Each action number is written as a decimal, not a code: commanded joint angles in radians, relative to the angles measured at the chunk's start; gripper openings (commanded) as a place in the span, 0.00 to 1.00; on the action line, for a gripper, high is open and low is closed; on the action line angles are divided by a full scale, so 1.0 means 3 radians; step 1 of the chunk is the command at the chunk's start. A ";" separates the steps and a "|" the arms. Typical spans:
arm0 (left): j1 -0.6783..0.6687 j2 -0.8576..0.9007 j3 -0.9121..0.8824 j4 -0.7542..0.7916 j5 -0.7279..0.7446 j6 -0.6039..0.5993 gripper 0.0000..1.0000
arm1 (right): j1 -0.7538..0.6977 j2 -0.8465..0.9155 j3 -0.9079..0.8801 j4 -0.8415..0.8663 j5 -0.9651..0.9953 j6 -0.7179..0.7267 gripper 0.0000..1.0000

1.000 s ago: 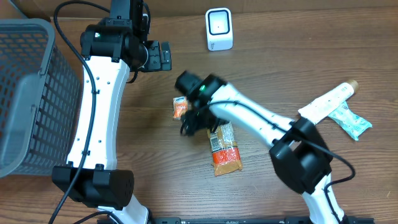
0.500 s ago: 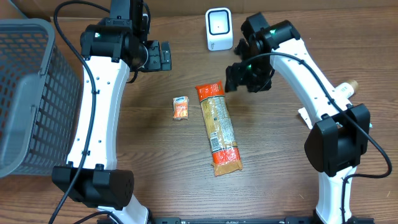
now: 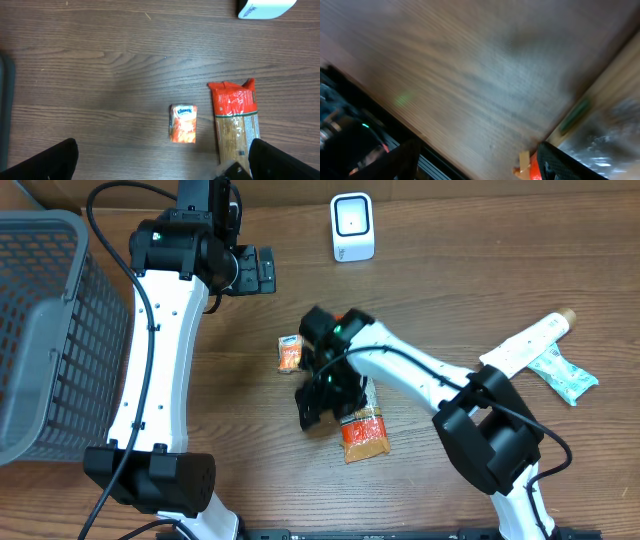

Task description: Scan the item barcode

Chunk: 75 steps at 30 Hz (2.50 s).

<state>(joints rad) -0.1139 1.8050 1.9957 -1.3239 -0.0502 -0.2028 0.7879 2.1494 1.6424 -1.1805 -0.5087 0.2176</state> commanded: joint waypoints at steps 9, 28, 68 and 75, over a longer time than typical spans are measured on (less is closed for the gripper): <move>0.0008 0.0025 -0.0009 0.0000 -0.0031 -0.0023 1.00 | -0.0415 -0.0089 -0.0543 -0.0107 0.0973 0.0326 0.76; 0.0008 0.0025 -0.0009 0.0000 -0.0031 -0.0023 1.00 | -0.2164 -0.0090 -0.0150 0.1476 0.0323 0.0543 0.78; 0.0008 0.0025 -0.0009 0.0000 -0.0031 -0.0023 1.00 | -0.0997 0.0272 -0.0015 0.0320 0.0870 0.0671 0.72; 0.0008 0.0025 -0.0008 0.0000 -0.0031 -0.0023 1.00 | -0.1162 0.0273 0.0008 0.0022 0.1923 -0.0111 0.76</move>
<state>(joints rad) -0.1139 1.8050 1.9957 -1.3235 -0.0502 -0.2028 0.4660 2.1880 1.6455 -1.1774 -0.1699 0.3496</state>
